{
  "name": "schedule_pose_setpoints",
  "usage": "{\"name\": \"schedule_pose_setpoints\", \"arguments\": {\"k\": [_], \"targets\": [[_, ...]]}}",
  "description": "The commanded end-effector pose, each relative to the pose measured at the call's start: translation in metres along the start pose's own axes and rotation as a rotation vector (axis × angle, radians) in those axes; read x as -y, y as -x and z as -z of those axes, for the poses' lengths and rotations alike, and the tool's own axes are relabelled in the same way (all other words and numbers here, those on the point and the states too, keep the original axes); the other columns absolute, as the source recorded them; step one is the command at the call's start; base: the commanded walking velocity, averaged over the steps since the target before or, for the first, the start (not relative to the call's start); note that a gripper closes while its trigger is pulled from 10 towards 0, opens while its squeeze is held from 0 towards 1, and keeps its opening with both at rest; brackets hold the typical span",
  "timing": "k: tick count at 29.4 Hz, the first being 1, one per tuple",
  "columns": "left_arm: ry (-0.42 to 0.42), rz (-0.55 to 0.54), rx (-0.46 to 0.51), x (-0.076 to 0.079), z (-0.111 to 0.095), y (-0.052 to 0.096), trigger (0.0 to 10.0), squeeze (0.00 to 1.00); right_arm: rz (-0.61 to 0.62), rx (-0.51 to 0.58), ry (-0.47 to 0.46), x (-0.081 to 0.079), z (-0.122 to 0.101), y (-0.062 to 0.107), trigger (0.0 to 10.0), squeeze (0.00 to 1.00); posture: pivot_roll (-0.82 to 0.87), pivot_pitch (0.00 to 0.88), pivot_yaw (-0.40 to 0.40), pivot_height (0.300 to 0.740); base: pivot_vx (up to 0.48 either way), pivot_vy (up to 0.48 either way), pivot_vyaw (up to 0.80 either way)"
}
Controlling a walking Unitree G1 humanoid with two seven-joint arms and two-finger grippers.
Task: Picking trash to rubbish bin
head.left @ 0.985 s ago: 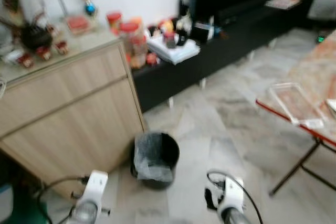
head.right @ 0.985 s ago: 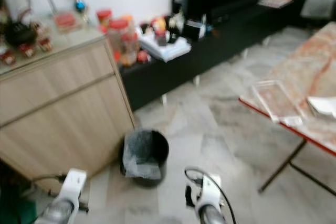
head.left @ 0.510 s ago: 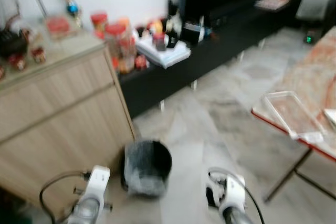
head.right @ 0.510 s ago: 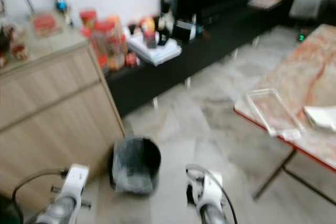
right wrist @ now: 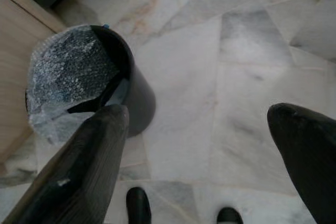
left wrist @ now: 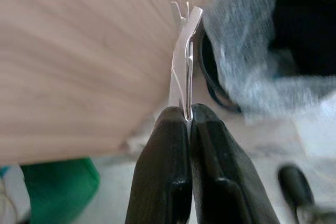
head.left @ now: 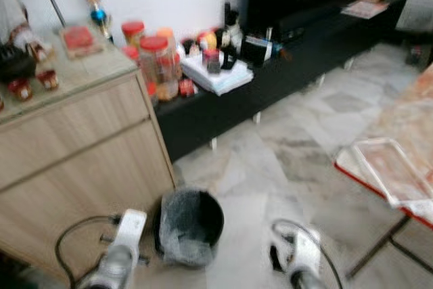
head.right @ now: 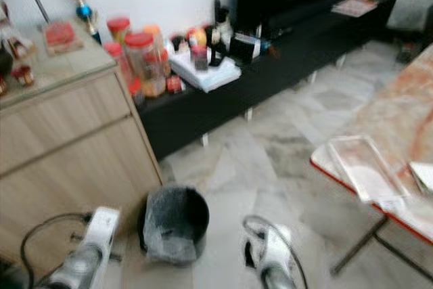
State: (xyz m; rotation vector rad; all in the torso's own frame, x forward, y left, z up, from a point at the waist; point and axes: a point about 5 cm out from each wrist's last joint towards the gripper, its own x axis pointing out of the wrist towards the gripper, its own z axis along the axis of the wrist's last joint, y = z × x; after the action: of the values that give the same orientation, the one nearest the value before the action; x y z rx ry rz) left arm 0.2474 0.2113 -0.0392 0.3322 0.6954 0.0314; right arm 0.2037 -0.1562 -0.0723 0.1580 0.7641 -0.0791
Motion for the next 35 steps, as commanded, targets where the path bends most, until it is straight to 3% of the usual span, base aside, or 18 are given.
{"name": "schedule_pose_setpoints", "arguments": {"k": [1, 12, 14, 20, 23, 26, 28, 33, 35], "targets": [[-0.009, 0.009, -0.001, 0.004, 0.001, 0.0, 10.0, 0.0, 0.015, 0.003, 0.001, 0.006, -0.002, 0.0, 10.0, 0.0, -0.05, 0.0, 0.083, 0.74, 0.337, 0.0, 0.56], [-0.02, 0.014, 0.026, 0.004, -0.006, -0.001, 10.0, 0.0, 0.019, 0.002, -0.015, 0.006, -0.001, 0.0, 10.0, 0.0, -0.05, 0.0, 0.083, 0.74, 0.338, 0.0, 0.05], [-0.062, 0.034, 0.08, 0.008, -0.019, -0.003, 10.0, 0.0, 0.012, 0.005, -0.013, 0.006, -0.001, 0.0, 10.0, 0.0, -0.05, 0.0, 0.082, 0.74, 0.337, 0.0, 0.0], [-0.081, 0.059, 0.174, 0.015, -0.046, -0.007, 10.0, 0.0, -0.072, 0.01, 0.018, -0.005, -0.007, -0.002, 10.0, 0.0, -0.06, 0.0, 0.079, 0.74, 0.337, 0.0, 0.0], [-0.08, 0.06, 0.178, 0.015, -0.048, -0.007, 10.0, 0.0, -0.076, 0.01, 0.019, -0.006, -0.007, -0.002, 10.0, 0.0, -0.06, 0.0, 0.079, 0.74, 0.337, 0.0, 0.0], [-0.089, 0.088, 0.247, 0.021, -0.07, -0.008, 10.0, 0.0, -0.161, 0.036, 0.049, -0.017, -0.019, -0.006, 10.0, 0.0, -0.06, 0.0, 0.073, 0.74, 0.339, 0.0, 0.0], [-0.074, 0.17, 0.309, 0.032, -0.088, -0.007, 10.0, 0.0, -0.251, 0.064, 0.093, -0.028, -0.031, -0.008, 10.0, 0.0, -0.07, 0.0, 0.066, 0.74, 0.0, 0.0, 0.0], [-0.064, 0.234, 0.38, 0.043, -0.105, -0.005, 10.0, 0.0, -0.321, 0.093, 0.108, -0.036, -0.04, -0.009, 10.0, 0.0, -0.08, 0.001, 0.057, 0.74, 0.0, 0.0, 0.0], [-0.063, 0.274, 0.453, 0.054, -0.122, -0.001, 10.0, 0.0, -0.408, 0.126, 0.121, -0.043, -0.05, -0.009, 10.0, 0.0, -0.09, 0.006, 0.043, 0.74, 0.0, 0.0, 0.0]]}}
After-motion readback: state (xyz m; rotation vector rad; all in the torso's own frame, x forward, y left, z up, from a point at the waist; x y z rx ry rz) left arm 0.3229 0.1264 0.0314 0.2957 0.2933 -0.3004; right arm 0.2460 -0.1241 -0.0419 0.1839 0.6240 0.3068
